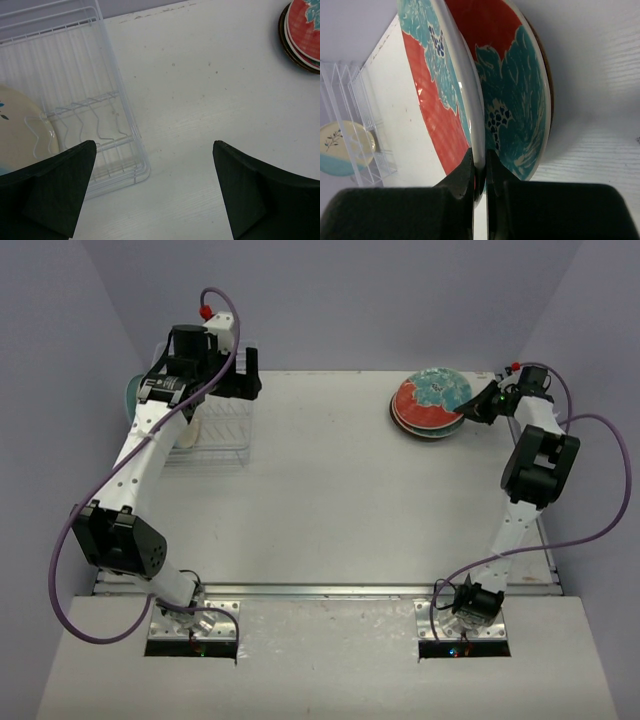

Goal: Unload the plates from the dish rack

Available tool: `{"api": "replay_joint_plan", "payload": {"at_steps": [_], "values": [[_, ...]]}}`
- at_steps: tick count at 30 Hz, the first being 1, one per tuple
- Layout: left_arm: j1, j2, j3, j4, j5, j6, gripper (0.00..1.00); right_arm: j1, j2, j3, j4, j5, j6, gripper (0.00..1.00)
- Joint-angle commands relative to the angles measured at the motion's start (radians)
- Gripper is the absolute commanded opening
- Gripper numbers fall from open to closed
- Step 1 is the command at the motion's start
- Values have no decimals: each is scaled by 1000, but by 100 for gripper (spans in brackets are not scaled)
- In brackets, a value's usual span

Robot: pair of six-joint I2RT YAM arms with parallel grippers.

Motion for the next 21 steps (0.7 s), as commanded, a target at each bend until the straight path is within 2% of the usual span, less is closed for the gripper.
{"api": "replay_joint_plan", "payload": {"at_steps": [1,4,6,10,15,18,21], "values": [[-2,-47,-6,45,-23,13,100,-3,10,116,-7,-77,33,13],[-2,-47,-8,47,-30,21,100,2,32,130,-77,-28,-19,38],[-2,-50,-10,47,-41,24,100,6,30,130,-95,17,-58,42],[-2,-69,-26,62,-118,20,100,44,-15,111,-170,235,-196,48],[-2,-90,-44,68,-236,18,100,139,-107,22,-133,528,-371,60],[-2,-101,-57,71,-306,25,100,206,-127,-11,-116,623,-464,68],[1,-86,-44,78,-538,42,100,267,-130,-13,-123,741,-529,81]]}}
